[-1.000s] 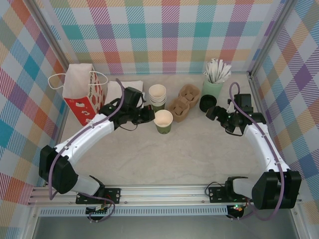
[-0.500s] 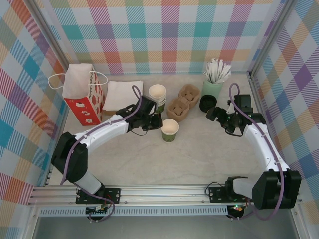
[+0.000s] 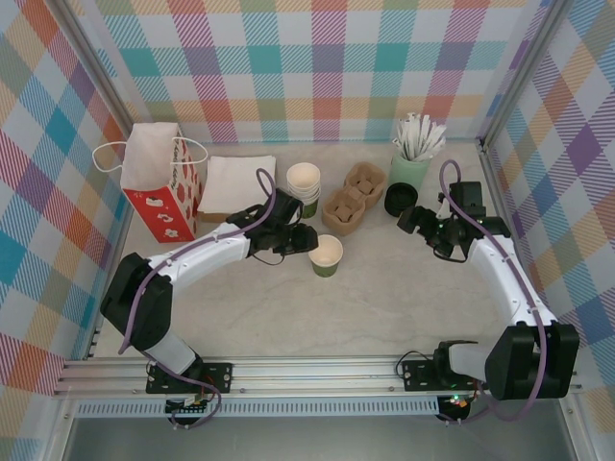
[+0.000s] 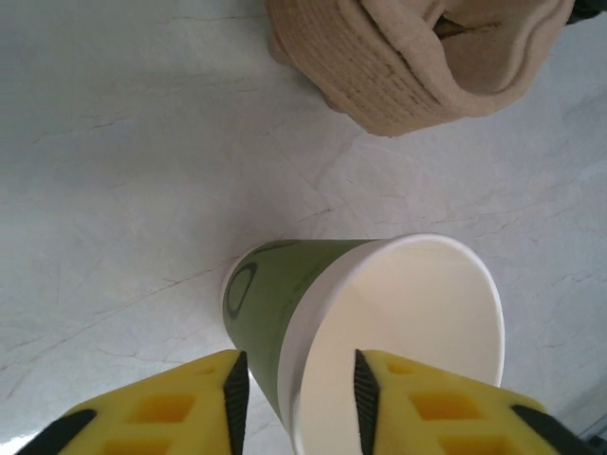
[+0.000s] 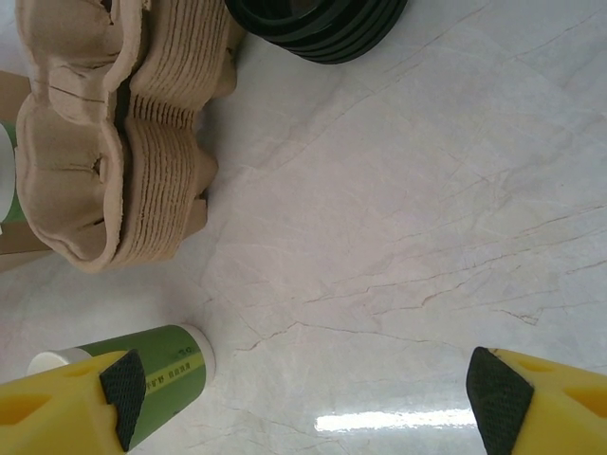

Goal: Pack the takeout coffee

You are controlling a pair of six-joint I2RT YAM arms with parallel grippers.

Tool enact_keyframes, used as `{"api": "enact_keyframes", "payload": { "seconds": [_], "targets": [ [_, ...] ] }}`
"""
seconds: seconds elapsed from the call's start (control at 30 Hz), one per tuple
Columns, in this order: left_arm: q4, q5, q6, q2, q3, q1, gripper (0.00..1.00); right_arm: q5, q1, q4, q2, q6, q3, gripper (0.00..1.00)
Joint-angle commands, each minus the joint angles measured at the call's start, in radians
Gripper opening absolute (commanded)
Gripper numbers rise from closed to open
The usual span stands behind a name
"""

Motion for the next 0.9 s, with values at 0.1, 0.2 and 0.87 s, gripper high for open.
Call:
{"api": "enact_keyframes", "payload": {
  "seconds": [0.1,0.2,0.87],
  "targets": [
    [-0.092,-0.096,0.051,-0.12,0.03,-0.013,0.53,-0.009,-0.008,0.053,0.057,-0.001,0.022,0.83],
    [-0.11,-0.127,0.061,-0.167,0.033,-0.014,0.62,-0.014,-0.032,0.082,0.098,0.001,0.034,0.77],
    [-0.161,-0.274,0.062,-0.404,-0.072,-0.013,0.81,-0.126,-0.138,0.482,0.395,0.176,0.092,0.49]
  ]
}}
